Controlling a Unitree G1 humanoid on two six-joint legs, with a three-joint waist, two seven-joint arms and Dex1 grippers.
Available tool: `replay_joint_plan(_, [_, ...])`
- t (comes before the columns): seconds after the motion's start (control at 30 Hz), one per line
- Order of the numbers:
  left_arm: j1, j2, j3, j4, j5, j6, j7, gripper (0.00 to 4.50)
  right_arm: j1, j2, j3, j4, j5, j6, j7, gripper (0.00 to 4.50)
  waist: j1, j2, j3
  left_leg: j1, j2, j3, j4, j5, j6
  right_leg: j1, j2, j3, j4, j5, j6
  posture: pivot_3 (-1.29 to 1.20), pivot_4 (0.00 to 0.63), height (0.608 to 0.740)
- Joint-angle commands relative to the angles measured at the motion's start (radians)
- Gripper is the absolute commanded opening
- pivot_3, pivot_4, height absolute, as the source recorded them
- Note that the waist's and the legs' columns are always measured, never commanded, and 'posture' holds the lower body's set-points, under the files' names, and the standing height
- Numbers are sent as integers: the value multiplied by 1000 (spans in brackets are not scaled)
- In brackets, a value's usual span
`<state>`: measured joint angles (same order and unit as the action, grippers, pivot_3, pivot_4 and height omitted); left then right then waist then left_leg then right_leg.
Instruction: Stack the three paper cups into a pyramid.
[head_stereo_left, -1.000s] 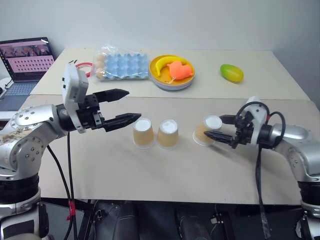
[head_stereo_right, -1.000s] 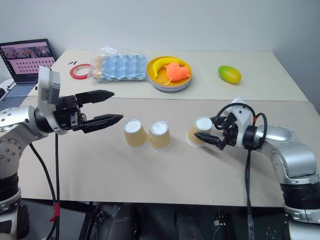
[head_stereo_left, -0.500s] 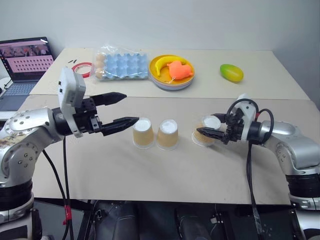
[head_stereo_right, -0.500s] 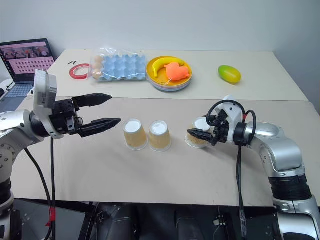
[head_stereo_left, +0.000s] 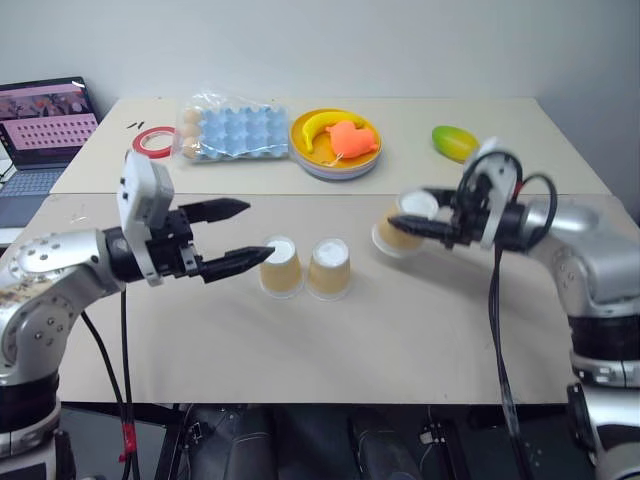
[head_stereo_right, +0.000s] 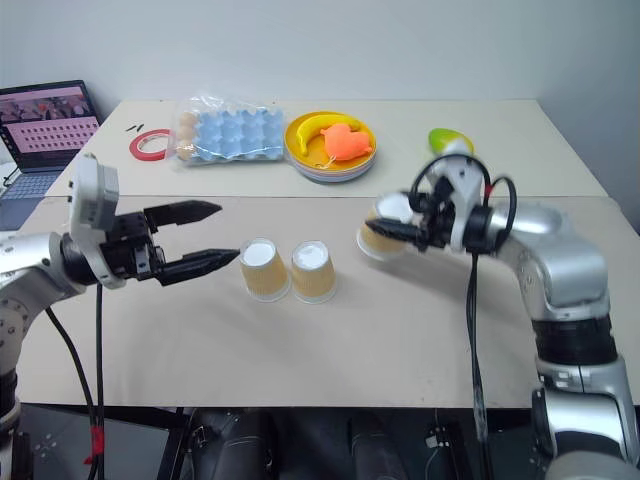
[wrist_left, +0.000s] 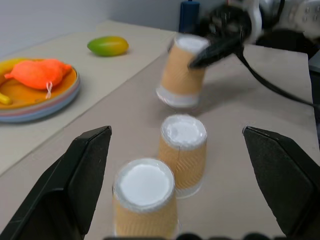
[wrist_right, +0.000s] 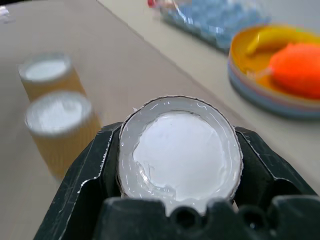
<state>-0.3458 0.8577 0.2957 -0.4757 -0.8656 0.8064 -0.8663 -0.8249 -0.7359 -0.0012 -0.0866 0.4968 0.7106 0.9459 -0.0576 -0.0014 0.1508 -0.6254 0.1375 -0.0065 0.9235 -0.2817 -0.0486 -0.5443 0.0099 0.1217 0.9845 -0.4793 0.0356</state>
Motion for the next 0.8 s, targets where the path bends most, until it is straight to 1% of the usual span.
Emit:
replay_joint_plan(0.03, [20, 13, 44, -62, -32, -9, 13, 4500, -138, 20, 51, 19, 23, 37, 71, 2611, 0, 0, 0, 0, 0, 0, 0, 0, 0, 0, 0, 0, 0, 0, 0, 0, 150, 641])
replay_joint_plan(0.17, [48, 17, 62, -80, -45, -5, 25, 4500, -282, 77, 110, 42, 61, 101, 155, 2611, 0, 0, 0, 0, 0, 0, 1, 0, 0, 0, 0, 0, 0, 0, 0, 0, 150, 641])
replay_joint_plan(0.27, [61, 22, 72, -88, -57, -4, 32, 4500, -336, 128, 163, 42, 98, 143, 225, 2611, 2, 0, 0, 0, 0, 0, 1, 0, 0, 0, 0, 0, 1, 0, -1, 0, 150, 641])
replay_joint_plan(0.4, [73, 26, 75, -101, -67, -3, 44, 4500, -357, 163, 195, 56, 115, 164, 276, 2611, 4, 0, 0, 0, 0, 0, 1, 0, 0, 0, 0, -1, 1, 0, -1, 0, 150, 641])
replay_joint_plan(0.6, [87, 33, 87, -118, -93, 3, 64, 4500, -352, 195, 269, 131, 46, 95, 329, 2611, 9, 0, 0, 1, 0, 0, 1, 0, 0, 0, 0, -1, 1, 0, -1, 0, 150, 641])
replay_joint_plan(0.8, [100, 34, 91, -132, -111, 4, 86, 4500, -384, 220, 294, 256, -27, 21, 370, 2611, 9, 0, 0, 0, 0, 0, 1, 0, 0, 0, 0, -1, 1, 0, -1, 0, 150, 641])
